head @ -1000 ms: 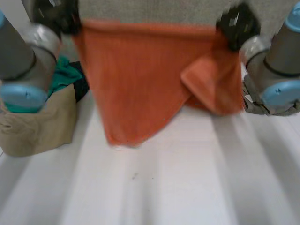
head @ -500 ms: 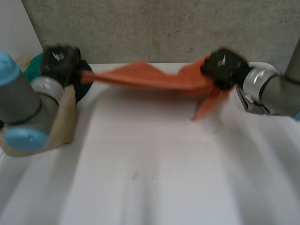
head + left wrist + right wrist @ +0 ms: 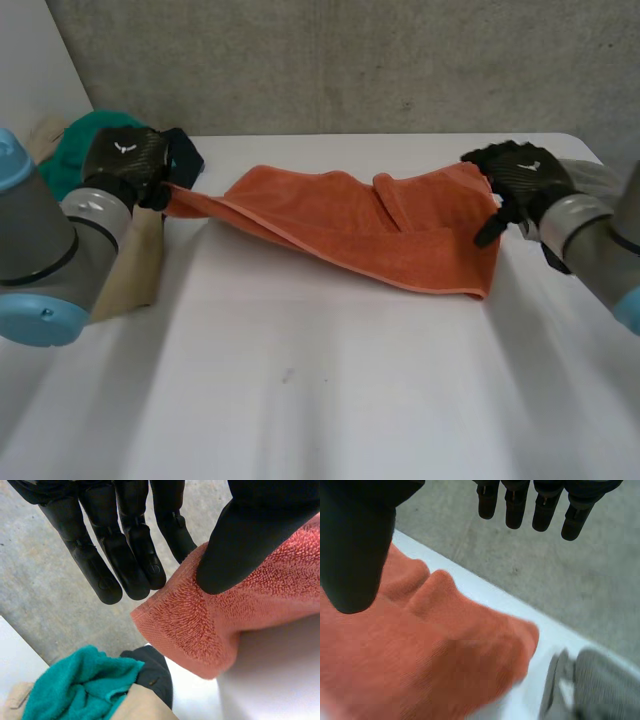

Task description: Fold the laundry.

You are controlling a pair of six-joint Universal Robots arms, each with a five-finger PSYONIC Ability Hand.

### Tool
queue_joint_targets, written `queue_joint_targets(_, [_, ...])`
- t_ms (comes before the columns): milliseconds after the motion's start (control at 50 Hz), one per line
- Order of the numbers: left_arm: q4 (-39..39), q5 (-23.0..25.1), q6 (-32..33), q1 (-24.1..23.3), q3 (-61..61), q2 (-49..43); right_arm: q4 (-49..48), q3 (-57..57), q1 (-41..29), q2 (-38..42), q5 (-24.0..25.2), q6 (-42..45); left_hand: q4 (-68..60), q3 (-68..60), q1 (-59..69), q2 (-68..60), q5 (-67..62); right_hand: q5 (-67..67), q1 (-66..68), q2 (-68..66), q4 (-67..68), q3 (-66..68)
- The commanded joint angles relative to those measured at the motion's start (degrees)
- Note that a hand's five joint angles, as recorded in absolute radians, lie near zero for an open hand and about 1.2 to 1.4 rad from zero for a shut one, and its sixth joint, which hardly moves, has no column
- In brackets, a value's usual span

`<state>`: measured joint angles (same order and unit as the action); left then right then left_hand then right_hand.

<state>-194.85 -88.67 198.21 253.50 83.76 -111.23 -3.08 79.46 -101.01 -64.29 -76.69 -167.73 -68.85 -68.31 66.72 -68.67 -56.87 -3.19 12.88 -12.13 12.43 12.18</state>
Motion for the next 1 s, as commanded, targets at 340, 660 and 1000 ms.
queue_joint_targets(340, [18.36,-1.50,-4.85,-7.84,-21.00,8.39,-12.55,7.75,-8.05,9.25,-13.55,-15.51,-11.15,-11.69,13.28,-11.33,-13.13,3.19,-2.88,2.13,-2.43,-2.18])
queue_joint_targets(660, [26.45,-5.37,-8.28,-8.47,-32.35,12.43,-13.00,-3.43,-6.84,17.89,-27.64,-16.57,-11.15,-11.69,13.28,-11.33,-13.13,-14.59,14.90,-15.65,15.34,15.60])
queue_joint_targets(1000, [27.41,2.70,-6.00,6.48,-16.45,13.58,0.15,-2.72,13.90,-8.30,3.29,13.99,-11.15,-11.69,13.28,-11.33,-13.13,-66.81,67.12,-67.87,67.57,67.82])
